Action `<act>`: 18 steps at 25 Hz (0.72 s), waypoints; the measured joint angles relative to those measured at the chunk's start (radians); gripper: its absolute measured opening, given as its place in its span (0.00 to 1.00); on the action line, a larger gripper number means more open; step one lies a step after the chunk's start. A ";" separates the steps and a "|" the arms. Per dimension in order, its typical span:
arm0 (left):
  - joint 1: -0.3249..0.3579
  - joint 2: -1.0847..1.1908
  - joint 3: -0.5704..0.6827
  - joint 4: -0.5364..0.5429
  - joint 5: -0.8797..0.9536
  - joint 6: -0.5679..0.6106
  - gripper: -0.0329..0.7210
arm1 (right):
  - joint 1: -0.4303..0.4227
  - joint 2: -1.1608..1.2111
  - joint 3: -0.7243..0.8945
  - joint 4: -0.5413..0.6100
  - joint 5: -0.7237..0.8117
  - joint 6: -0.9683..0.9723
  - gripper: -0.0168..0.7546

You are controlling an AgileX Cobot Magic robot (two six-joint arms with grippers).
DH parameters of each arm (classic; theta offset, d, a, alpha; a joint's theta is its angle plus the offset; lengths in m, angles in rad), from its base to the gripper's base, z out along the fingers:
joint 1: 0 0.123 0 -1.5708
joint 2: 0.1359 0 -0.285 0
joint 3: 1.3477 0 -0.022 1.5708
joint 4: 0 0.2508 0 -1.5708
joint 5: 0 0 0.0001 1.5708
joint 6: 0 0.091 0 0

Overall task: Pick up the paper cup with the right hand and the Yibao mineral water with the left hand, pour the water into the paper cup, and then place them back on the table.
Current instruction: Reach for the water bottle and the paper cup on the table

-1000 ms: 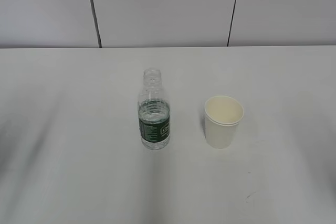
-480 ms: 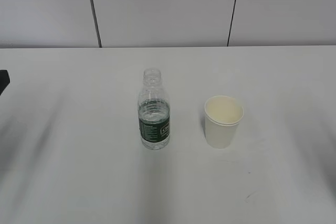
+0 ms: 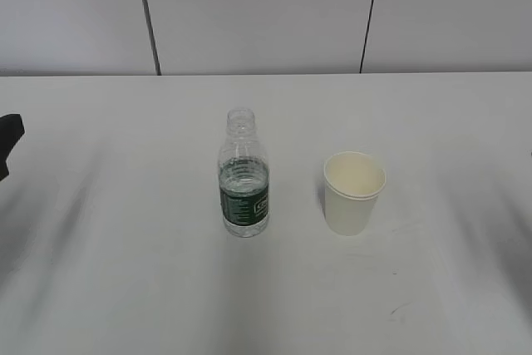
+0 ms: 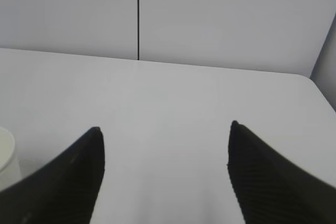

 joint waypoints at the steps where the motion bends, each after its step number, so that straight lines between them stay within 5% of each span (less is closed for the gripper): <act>1: 0.000 0.000 0.000 0.007 -0.009 -0.001 0.79 | 0.000 0.018 0.000 -0.015 -0.015 0.000 0.76; 18: 0.000 0.335 -0.002 0.189 -0.357 -0.052 0.78 | 0.000 0.298 -0.012 -0.354 -0.232 0.074 0.76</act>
